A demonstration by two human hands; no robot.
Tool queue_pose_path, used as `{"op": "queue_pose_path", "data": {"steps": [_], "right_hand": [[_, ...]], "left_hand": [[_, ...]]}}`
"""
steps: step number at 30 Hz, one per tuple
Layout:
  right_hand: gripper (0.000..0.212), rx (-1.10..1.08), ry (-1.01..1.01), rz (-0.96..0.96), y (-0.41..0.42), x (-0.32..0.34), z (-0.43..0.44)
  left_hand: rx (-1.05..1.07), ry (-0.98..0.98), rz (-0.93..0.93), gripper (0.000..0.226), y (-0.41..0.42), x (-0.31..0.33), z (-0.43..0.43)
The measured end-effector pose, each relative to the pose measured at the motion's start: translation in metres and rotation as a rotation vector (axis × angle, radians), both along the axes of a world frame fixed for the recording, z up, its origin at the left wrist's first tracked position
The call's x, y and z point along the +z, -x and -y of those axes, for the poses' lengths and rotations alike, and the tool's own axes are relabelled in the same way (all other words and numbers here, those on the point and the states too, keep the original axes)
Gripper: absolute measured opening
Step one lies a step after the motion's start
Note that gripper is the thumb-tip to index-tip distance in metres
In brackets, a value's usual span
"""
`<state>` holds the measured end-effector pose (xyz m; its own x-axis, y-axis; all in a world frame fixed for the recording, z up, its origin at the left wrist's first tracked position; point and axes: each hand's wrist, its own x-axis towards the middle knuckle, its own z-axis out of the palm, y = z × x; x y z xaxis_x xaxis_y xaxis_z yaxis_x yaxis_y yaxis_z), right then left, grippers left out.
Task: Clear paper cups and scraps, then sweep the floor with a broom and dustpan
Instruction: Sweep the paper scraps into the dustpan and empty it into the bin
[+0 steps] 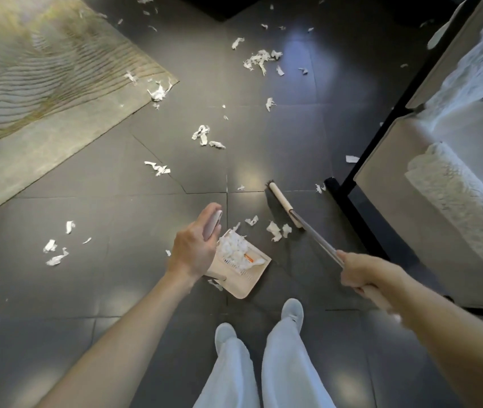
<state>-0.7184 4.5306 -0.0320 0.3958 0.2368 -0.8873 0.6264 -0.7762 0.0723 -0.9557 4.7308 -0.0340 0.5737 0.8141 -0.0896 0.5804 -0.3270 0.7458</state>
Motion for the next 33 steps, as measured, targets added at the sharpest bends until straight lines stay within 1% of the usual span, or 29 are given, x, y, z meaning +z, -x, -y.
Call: {"op": "queue_pose_path", "data": {"steps": [2, 4, 8, 11, 15, 19, 23, 27, 33], "right_hand": [[0.089, 0.033, 0.013, -0.028, 0.03, -0.012, -0.003], [0.092, 0.03, 0.022, -0.103, 0.056, -0.017, -0.005], [0.083, -0.017, -0.008, -0.262, 0.093, -0.01, -0.004], [0.08, -0.121, -0.014, -0.362, 0.097, 0.009, -0.01], [0.075, -0.141, -0.079, -0.368, 0.082, 0.04, -0.03], [0.077, -0.322, -0.208, -0.359, 0.047, 0.058, -0.058], [0.078, -0.461, -0.324, -0.346, -0.008, 0.071, -0.096], [0.077, -0.516, -0.42, -0.334, -0.078, 0.08, -0.141], [0.078, -0.513, -0.516, -0.292, -0.192, 0.115, -0.223]], "left_hand": [[0.027, 0.036, 0.023, 0.038, 0.004, -0.003, -0.014], [0.021, 0.054, 0.055, 0.034, 0.001, -0.006, -0.03], [-0.004, 0.091, 0.093, 0.032, -0.013, -0.005, -0.046], [-0.019, 0.092, 0.097, 0.034, -0.01, -0.004, -0.051], [0.021, 0.081, 0.133, 0.031, -0.001, 0.011, -0.072], [0.073, -0.002, 0.196, 0.033, -0.018, 0.035, -0.102], [0.086, -0.089, 0.259, 0.033, -0.066, 0.061, -0.139], [0.062, -0.146, 0.308, 0.034, -0.139, 0.085, -0.187], [0.032, -0.195, 0.389, 0.038, -0.261, 0.123, -0.261]]}}
